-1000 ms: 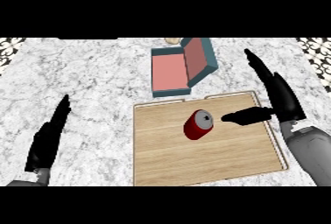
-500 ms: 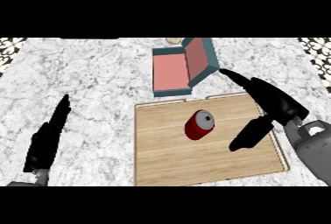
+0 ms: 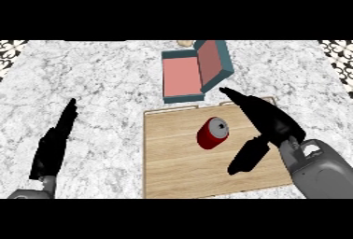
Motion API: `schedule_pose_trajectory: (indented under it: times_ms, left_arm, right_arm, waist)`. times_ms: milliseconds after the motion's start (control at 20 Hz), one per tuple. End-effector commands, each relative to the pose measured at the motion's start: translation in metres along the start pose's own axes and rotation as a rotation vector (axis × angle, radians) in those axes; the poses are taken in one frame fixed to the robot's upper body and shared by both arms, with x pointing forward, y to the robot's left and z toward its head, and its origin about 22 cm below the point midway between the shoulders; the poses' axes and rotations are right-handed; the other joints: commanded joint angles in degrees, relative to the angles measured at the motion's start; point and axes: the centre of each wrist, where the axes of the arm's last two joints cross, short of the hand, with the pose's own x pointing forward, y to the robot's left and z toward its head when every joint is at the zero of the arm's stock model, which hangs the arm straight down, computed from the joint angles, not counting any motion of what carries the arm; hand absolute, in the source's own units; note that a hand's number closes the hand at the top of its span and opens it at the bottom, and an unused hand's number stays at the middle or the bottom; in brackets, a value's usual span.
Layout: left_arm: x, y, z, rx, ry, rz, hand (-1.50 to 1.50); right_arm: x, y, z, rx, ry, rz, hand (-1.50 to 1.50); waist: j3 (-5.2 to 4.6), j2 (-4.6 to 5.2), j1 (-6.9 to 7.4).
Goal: Pick the can from the tray and place it in the cardboard box
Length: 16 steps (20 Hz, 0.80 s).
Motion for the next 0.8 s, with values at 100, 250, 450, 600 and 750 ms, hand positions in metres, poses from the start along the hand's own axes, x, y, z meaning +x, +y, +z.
schedule_pose_trajectory:
  times_ms: [100, 250, 450, 600, 750]
  left_arm:
    - [0.007, 0.005, 0.006, -0.019, 0.004, 0.012, 0.00]
    - [-0.011, 0.008, 0.000, -0.002, -0.010, 0.023, 0.00]
    - [-0.004, -0.001, 0.011, 0.004, 0.006, 0.002, 0.00]
    - [0.002, -0.007, 0.001, -0.017, 0.012, 0.013, 0.00]
    - [-0.009, -0.013, -0.001, -0.015, -0.003, 0.003, 0.00]
  right_arm:
    - [0.005, 0.007, -0.008, 0.012, 0.083, 0.028, -1.50]
    - [0.001, 0.006, -0.013, 0.009, 0.081, 0.027, -1.50]
    - [-0.010, 0.029, -0.017, 0.020, 0.074, 0.034, -1.50]
    - [0.002, 0.038, -0.023, 0.012, 0.075, 0.029, -1.50]
    - [-0.003, 0.035, -0.031, 0.019, 0.075, 0.023, -1.50]
  waist:
    - [0.02, 0.02, 0.10]
    - [0.02, 0.06, 0.02]
    - [0.03, 0.04, 0.07]
    - [0.03, 0.06, 0.04]
    - [0.02, 0.07, 0.02]
